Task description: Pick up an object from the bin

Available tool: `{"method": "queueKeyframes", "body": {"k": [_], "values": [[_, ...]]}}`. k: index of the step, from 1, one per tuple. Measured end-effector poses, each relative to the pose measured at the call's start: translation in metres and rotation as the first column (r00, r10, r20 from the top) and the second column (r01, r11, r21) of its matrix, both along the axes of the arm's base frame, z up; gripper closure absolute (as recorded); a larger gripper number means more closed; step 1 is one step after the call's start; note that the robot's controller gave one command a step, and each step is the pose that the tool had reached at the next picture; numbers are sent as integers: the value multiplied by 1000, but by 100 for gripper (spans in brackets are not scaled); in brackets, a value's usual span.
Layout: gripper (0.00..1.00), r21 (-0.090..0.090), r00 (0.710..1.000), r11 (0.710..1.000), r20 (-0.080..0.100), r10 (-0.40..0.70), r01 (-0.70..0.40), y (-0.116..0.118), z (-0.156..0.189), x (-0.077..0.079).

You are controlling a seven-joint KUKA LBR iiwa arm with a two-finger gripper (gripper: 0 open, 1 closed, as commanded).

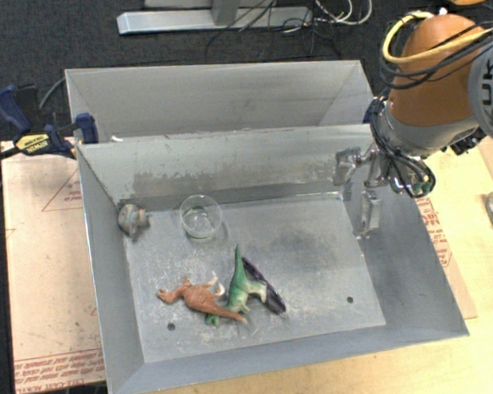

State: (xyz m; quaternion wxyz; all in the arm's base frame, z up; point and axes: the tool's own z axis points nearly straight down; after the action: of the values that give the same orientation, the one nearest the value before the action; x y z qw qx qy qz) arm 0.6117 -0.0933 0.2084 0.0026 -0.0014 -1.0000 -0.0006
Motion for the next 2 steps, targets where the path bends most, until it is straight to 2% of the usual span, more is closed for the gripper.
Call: {"method": "queueKeyframes", "body": {"k": [1, 2], "values": [[0, -1, 1000, 1000, 8, 3, -3, 1, 5, 1], [0, 0, 990, 990, 6, 141, -141, 81, -61, -9]]}}
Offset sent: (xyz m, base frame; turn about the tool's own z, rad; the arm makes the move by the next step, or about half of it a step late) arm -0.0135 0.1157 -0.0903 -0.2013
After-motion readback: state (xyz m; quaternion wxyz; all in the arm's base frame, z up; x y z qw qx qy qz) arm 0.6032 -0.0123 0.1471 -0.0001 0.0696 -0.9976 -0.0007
